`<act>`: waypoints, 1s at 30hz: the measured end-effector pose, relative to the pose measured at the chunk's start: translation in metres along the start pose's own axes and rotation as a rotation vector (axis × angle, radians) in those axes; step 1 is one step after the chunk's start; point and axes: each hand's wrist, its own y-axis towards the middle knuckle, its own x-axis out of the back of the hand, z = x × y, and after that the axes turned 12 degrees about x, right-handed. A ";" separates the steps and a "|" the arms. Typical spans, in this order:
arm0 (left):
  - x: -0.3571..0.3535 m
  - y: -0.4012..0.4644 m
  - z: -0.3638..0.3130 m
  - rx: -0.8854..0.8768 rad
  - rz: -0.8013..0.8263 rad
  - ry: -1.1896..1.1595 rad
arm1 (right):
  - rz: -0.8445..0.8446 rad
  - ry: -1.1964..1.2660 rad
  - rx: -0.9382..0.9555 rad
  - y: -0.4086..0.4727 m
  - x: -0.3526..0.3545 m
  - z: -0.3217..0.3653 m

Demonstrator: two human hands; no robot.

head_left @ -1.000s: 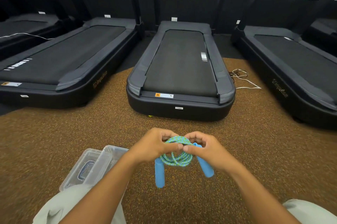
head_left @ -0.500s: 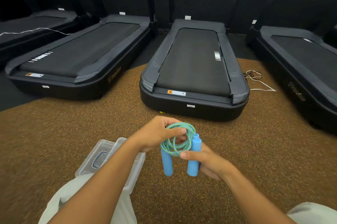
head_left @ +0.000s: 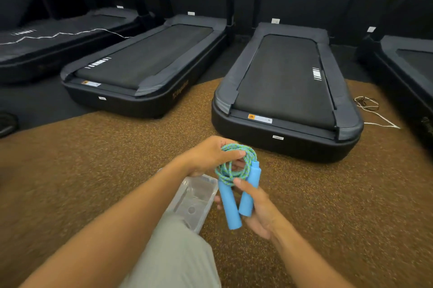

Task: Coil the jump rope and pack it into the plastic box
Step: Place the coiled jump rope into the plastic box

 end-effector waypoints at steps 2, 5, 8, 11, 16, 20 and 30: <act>0.016 -0.001 0.006 0.011 -0.025 0.017 | -0.036 -0.020 0.027 0.007 -0.010 -0.010; 0.040 0.002 0.018 0.013 -0.077 0.061 | -0.077 -0.051 0.037 0.020 -0.021 -0.021; 0.061 0.011 0.034 0.047 -0.097 0.055 | -0.103 -0.043 0.005 0.037 -0.021 -0.040; 0.076 0.027 0.055 0.083 -0.132 0.025 | -0.142 -0.010 -0.045 0.055 -0.022 -0.063; 0.102 0.064 0.099 0.183 -0.195 0.087 | -0.242 0.059 -0.132 0.084 -0.019 -0.111; 0.127 0.099 0.140 0.254 -0.174 0.157 | -0.326 0.091 -0.220 0.113 -0.006 -0.155; 0.170 0.167 0.231 0.349 -0.115 0.420 | -0.611 0.187 -0.437 0.172 0.005 -0.253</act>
